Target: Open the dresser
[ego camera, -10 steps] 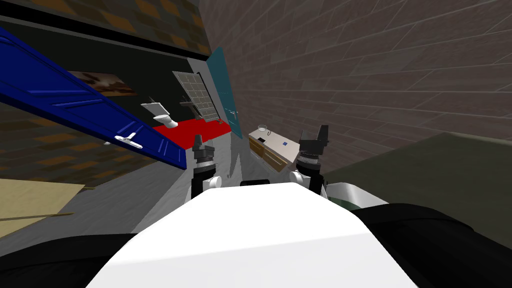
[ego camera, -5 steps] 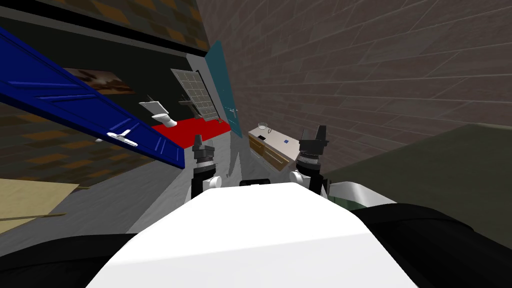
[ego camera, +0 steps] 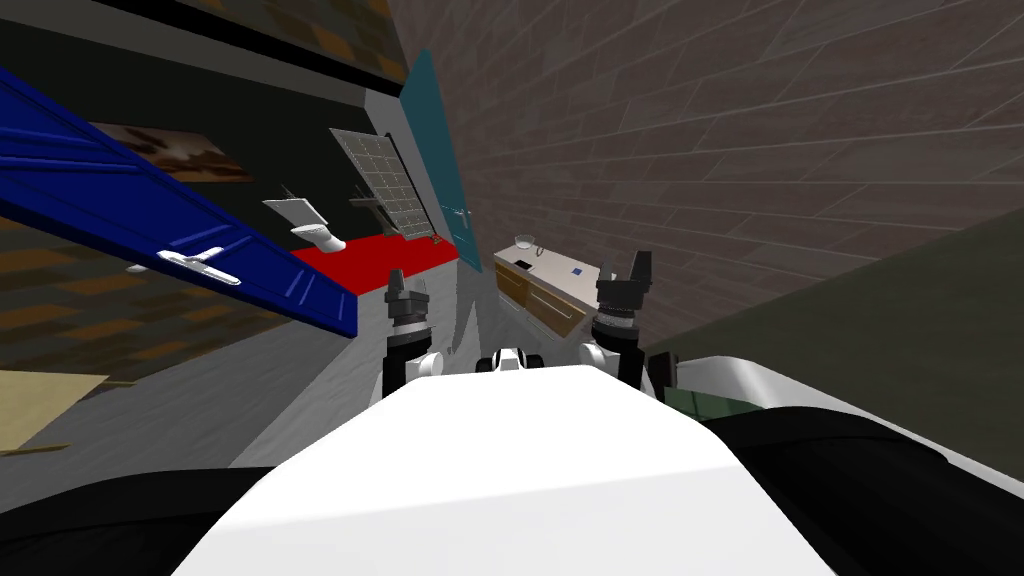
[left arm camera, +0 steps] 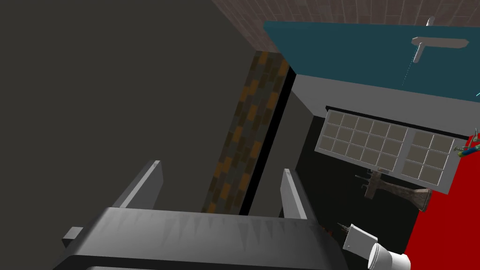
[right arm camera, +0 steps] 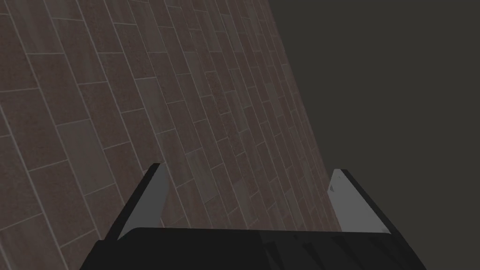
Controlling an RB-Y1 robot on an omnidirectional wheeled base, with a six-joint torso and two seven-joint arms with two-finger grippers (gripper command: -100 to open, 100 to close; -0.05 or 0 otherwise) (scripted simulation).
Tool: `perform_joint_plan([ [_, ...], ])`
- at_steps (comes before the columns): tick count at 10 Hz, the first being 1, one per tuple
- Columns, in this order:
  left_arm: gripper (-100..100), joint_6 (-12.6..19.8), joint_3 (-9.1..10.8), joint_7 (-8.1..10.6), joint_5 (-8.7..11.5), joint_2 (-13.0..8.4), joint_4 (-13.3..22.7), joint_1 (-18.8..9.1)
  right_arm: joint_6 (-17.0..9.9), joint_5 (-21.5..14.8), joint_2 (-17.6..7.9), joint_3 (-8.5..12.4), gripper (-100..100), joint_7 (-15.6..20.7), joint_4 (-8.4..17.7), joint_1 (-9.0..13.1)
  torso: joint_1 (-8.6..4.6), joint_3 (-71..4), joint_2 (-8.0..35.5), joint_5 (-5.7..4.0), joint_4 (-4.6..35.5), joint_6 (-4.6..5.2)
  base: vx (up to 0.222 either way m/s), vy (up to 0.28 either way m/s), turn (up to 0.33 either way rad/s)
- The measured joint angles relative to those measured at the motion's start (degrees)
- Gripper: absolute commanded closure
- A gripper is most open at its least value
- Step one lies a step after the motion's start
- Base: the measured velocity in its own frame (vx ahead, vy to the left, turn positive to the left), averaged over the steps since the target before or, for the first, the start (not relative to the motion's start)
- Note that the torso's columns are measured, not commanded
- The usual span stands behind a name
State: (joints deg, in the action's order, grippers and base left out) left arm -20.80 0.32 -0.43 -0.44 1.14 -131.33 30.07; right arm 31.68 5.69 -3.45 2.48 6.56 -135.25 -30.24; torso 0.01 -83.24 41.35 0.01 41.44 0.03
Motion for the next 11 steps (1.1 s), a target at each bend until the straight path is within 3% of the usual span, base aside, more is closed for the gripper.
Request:
perform_joint_plan([
  [4,0,0.0,0.00,0.00,0.0,0.0,0.0,0.0,-0.5,-4.7,-3.4,0.3,-100,5.8,3.8,0.0,0.01,-1.4,0.9,-0.01,0.8,-0.01,0.170,0.044,-0.190],
  [11,0,0.0,0.00,0.00,0.0,0.0,0.0,0.0,-0.6,-11.1,-4.9,-0.3,-100,15.0,7.7,-1.5,-0.04,-1.4,0.8,-0.01,0.8,-0.04,0.124,0.050,-0.160],
])
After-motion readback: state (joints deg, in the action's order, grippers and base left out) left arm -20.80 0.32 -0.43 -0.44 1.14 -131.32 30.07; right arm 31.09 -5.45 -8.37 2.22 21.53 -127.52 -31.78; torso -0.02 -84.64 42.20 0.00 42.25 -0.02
